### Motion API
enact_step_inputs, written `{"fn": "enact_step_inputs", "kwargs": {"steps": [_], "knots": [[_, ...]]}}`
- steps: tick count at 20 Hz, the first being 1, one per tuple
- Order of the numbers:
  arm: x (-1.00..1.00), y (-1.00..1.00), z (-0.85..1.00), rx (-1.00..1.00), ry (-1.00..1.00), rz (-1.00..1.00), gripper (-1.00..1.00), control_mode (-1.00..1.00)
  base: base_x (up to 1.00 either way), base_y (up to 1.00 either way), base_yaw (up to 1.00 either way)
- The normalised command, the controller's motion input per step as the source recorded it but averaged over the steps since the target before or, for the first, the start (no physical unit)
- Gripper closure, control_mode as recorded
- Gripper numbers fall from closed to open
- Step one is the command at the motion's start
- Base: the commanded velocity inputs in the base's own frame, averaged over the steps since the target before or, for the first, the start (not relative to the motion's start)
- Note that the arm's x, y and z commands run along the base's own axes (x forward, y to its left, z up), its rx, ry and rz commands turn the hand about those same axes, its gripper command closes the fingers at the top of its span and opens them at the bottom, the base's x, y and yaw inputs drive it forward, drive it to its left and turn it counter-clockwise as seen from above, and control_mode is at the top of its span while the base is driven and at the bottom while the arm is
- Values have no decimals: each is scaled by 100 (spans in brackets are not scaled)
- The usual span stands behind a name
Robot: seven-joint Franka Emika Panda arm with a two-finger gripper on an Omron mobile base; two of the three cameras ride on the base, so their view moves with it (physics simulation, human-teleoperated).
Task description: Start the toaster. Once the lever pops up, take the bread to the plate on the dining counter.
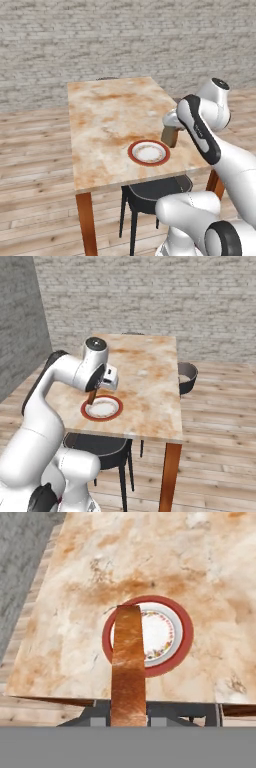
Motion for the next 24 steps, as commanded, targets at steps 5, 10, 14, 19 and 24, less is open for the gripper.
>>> {"fn": "enact_step_inputs", "kwargs": {"steps": [5,10,14,19,24], "knots": [[39,14,-34,1,-4,5,100,-100,0,0,0],[23,21,-28,0,0,5,100,-100,0,0,0],[31,23,-20,0,-1,3,100,-100,0,0,0],[27,13,-15,0,-8,0,100,-100,0,0,0],[11,0,-9,1,-9,0,100,-100,0,0,0]]}}
